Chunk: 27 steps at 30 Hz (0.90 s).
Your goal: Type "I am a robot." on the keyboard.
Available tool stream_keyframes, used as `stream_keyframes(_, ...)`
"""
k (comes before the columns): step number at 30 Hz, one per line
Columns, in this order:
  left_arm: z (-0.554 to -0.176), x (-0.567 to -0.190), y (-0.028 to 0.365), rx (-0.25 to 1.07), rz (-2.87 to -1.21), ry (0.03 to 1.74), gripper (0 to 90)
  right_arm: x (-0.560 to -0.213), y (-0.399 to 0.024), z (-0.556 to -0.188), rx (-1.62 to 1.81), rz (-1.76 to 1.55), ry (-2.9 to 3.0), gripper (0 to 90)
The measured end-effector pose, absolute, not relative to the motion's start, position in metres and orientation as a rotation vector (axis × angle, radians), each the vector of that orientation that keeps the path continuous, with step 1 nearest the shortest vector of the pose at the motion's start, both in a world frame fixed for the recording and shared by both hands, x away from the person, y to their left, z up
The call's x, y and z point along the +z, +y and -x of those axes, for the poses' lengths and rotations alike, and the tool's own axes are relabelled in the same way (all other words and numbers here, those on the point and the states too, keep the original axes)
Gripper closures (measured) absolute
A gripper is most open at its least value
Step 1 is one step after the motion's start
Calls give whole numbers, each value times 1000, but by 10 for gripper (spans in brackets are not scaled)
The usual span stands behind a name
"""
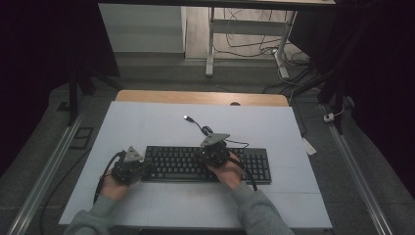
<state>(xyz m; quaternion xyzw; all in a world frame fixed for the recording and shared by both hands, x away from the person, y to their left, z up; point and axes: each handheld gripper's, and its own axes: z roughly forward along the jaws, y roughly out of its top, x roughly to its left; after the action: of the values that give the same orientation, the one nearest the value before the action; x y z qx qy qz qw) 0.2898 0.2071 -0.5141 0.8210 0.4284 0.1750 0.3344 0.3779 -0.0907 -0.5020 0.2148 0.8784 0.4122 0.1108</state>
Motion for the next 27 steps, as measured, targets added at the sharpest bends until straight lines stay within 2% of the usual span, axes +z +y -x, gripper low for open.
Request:
stream_keyframes(4, -289, -513, 209, 449, -2120, 1118, 877, -499, -103, -373, 1230, -631, 2569, 900)
stream_keyframes(7, -289, -512, 211, 439, -2104, 1117, 813, -498, -115, -371, 1233, -637, 2562, 900)
stream_keyframes(8, -289, -512, 211, 436, -2101, 1118, 782, -498, -119, -371, 1244, -644, 2552, 882)
stream_keyframes(10, -289, -512, 211, 434, -2096, 1118, 710, -497, -125, -370, 1261, -664, 2540, 791)
stream_keyframes(16, -289, -511, 212, 434, -2079, 1126, 557, -494, -143, -364, 1284, -694, 2509, 648)
stream_keyframes(22, -288, -511, 211, 432, -2072, 1132, 460, -492, -163, -356, 1296, -721, 2481, 573)
stream_keyframes(27, -288, -511, 212, 429, -2065, 1137, 427, -491, -181, -350, 1300, -747, 2457, 542)
